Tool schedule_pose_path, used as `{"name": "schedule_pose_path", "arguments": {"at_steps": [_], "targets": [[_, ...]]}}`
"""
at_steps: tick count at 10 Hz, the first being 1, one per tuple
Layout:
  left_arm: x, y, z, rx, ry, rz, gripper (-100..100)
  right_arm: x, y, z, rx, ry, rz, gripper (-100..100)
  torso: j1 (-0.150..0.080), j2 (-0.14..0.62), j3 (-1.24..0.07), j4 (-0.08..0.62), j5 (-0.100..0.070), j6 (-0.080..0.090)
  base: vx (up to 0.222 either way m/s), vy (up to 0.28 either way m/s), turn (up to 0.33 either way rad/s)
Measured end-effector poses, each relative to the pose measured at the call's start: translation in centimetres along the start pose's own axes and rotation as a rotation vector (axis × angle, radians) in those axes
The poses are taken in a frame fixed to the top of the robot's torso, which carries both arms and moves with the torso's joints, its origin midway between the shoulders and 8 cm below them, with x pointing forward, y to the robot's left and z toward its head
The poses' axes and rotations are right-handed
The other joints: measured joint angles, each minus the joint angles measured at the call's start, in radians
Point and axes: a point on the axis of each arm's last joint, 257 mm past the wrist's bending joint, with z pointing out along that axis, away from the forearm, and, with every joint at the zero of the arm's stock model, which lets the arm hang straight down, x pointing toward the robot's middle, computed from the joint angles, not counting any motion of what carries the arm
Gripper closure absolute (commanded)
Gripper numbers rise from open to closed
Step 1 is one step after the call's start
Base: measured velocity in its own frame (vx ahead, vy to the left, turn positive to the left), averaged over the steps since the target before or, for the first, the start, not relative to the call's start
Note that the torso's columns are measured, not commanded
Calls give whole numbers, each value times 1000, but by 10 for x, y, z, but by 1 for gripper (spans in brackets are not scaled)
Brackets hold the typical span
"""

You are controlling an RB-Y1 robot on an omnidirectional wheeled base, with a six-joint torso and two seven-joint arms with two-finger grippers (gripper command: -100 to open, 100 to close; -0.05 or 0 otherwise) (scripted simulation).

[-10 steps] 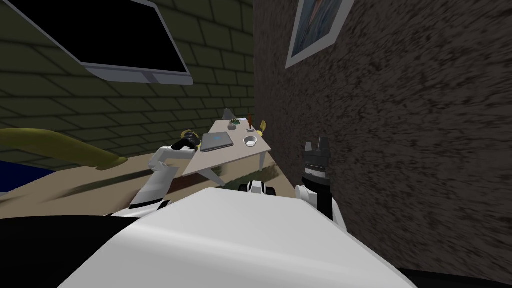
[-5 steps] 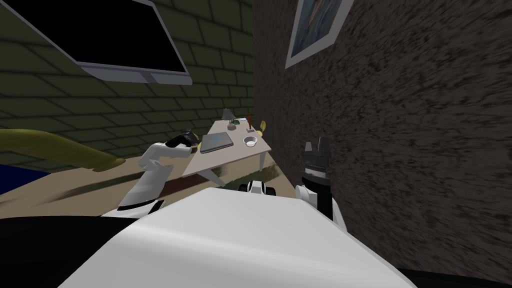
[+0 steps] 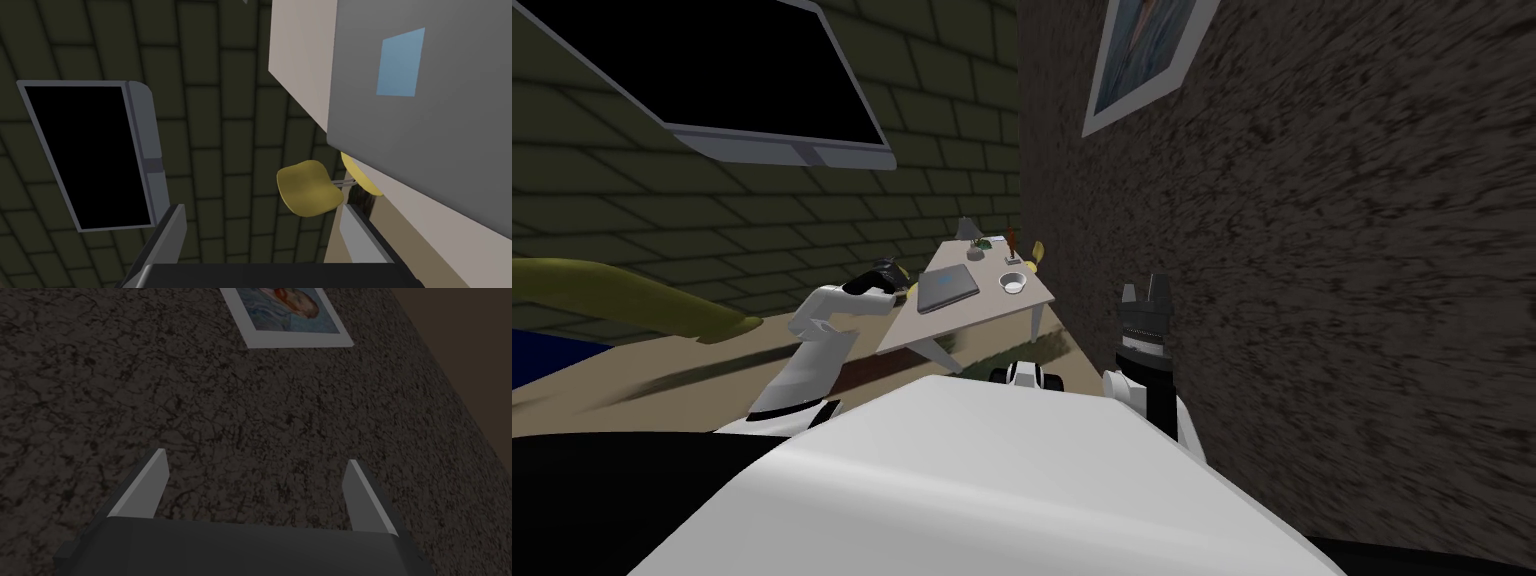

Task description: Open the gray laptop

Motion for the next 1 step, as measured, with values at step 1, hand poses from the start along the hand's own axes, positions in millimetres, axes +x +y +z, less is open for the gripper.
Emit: {"name": "schedule_pose_path", "arguments": {"at_steps": [1], "targets": [[0, 0, 0, 0, 0, 0, 0, 0, 0, 0, 0, 0, 0, 0, 0, 0, 0, 0, 0, 0, 0, 0, 0]]}}
